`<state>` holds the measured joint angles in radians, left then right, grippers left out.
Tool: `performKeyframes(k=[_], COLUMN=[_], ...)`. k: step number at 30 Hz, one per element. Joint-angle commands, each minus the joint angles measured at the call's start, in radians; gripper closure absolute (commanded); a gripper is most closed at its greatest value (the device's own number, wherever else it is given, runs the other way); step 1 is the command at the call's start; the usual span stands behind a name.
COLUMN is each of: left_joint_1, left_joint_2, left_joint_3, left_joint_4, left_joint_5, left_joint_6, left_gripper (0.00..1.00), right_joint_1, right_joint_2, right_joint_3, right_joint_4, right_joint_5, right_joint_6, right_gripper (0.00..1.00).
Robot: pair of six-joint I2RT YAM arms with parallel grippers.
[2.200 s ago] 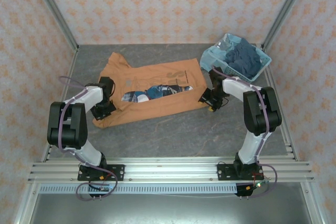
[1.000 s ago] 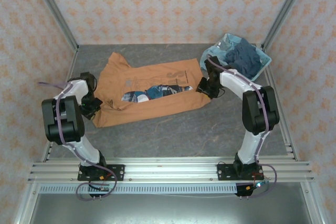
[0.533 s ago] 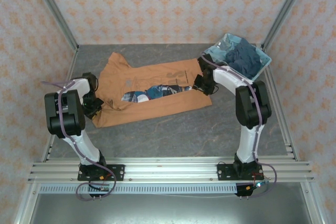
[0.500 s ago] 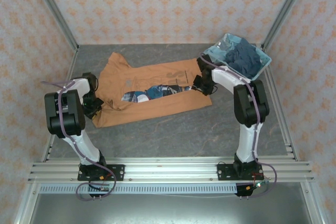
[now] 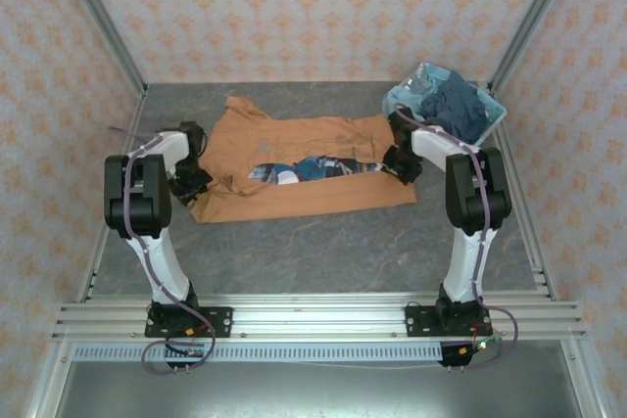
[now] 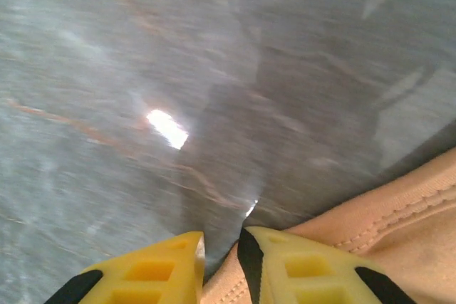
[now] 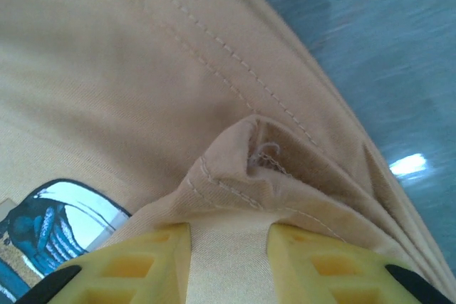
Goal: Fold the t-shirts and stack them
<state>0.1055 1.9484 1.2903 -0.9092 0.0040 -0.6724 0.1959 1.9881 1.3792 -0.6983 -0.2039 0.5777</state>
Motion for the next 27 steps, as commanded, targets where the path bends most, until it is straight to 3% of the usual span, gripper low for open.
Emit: performKeyframes(k=[1, 6, 10, 16, 23, 27], left_joint_1=[-0.034, -0.034, -0.023, -0.009, -0.007, -0.007], left_joint_2=[0.031, -0.157, -0.251, -0.253, -0.214, -0.207], left_joint_3=[0.002, -0.055, -0.147, -0.271, -0.319, -0.328], left_joint_4=[-0.03, -0.048, -0.048, 0.058, 0.126, 0.153], left_joint_5=[-0.021, -0.131, -0.006, 0.144, 0.187, 0.152], left_joint_6=[-0.008, -0.016, -0.055, -0.159, -0.234, -0.268], left_gripper=[0.68, 0.62, 0.62, 0.62, 0.67, 0.74], right_joint_1=[-0.023, -0.023, -0.023, -0.023, -0.023, -0.023], right_joint_2=[0.0, 0.003, 0.005, 0.018, 0.024, 0.023], right_joint_3=[-0.028, 0.003, 0.015, 0.025, 0.022, 0.016], right_joint_4=[-0.068, -0.087, -0.087, -0.087, -0.085, -0.081], right_joint_5=[0.074, 0.069, 0.048, 0.018, 0.008, 0.007], right_joint_6=[-0.039, -0.067, -0.075, -0.081, -0.084, -0.083], right_gripper=[0.65, 0.65, 0.64, 0.64, 0.64, 0.64])
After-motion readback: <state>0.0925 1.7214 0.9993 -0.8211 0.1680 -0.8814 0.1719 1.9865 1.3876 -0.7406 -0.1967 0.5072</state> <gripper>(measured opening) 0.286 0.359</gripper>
